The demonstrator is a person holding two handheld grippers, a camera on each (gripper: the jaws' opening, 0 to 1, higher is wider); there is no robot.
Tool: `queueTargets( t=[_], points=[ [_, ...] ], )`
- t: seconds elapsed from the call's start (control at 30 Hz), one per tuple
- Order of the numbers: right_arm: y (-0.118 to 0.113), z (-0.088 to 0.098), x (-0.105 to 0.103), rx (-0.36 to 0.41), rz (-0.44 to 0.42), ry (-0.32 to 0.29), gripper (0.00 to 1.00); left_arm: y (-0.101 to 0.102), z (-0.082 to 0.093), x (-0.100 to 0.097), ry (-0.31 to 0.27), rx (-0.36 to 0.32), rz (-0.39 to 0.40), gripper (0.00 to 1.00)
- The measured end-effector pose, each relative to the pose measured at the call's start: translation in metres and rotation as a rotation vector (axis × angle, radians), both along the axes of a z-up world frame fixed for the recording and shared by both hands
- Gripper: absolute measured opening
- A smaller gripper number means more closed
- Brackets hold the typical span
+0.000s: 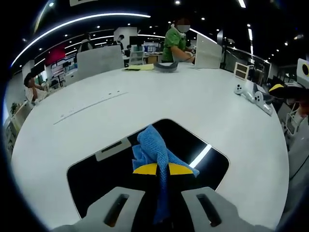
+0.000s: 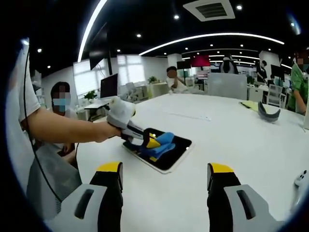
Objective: Wipe the mirror surface with the cleaning cloth until all visible marks leave the cleaned area.
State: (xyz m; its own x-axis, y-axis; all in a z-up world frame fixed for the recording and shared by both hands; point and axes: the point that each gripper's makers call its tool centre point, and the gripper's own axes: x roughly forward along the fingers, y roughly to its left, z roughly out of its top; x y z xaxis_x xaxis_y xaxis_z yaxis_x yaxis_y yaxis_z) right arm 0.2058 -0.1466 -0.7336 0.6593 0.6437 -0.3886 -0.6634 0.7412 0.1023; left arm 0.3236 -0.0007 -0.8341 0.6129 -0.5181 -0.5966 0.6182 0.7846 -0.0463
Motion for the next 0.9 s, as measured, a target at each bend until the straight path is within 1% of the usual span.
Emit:
queueTargets(
  t=[0.9],
  points=[
    [-0.0018, 0.0022, -0.0024, 0.003, -0.007, -0.007, 0.69, -0.0014, -0.0005, -0.0006, -0.008, 0.029, -0.002, 0.03]
  ],
)
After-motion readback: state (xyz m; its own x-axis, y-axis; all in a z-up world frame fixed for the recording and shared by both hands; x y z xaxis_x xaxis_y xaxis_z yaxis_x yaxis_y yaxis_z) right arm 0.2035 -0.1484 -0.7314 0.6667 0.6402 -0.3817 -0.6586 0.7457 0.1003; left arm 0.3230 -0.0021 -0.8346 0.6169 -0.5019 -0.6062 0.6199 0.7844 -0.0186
